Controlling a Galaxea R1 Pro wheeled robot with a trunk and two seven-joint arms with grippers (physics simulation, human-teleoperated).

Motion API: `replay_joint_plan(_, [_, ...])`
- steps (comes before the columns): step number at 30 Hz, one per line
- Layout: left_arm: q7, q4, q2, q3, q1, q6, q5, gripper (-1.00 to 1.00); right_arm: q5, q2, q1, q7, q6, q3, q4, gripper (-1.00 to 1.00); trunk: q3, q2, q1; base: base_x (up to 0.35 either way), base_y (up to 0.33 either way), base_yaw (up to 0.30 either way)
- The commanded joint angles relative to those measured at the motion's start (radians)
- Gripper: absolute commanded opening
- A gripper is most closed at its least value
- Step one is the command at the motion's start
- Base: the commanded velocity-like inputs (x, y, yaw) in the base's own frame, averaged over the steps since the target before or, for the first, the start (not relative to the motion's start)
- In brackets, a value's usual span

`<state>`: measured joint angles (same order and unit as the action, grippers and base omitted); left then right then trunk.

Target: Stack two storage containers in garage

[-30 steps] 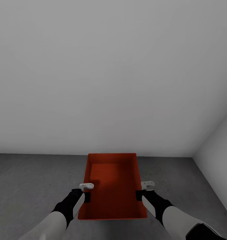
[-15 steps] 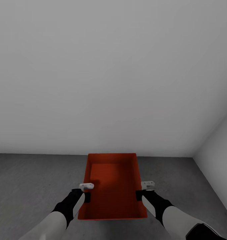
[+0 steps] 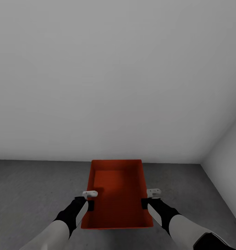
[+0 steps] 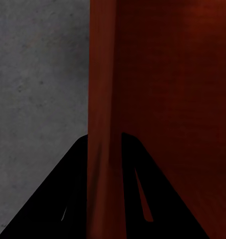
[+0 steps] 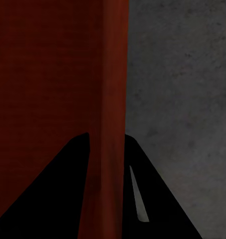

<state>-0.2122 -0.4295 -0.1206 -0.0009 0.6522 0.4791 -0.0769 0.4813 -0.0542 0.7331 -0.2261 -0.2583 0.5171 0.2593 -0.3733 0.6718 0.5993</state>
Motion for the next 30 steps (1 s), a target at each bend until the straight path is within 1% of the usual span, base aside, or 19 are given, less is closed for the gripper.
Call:
replay_joint_plan(1, [-0.01,-0.003,0.042,0.005,0.001,0.006,0.005,-1.0,0.008,0.008,0.0,-0.009,-0.006,0.032,-0.005,-1.0,-0.001,0.001,0.0,0.0,0.0,0.0])
replay_joint_plan(30, [-0.009,-0.003,0.042,0.004,0.001,0.006,0.005,-1.0,0.008,0.007,0.0,-0.009,-0.006,0.032,-0.005,-1.0,-0.092,0.204,0.111,0.0,0.0,0.0])
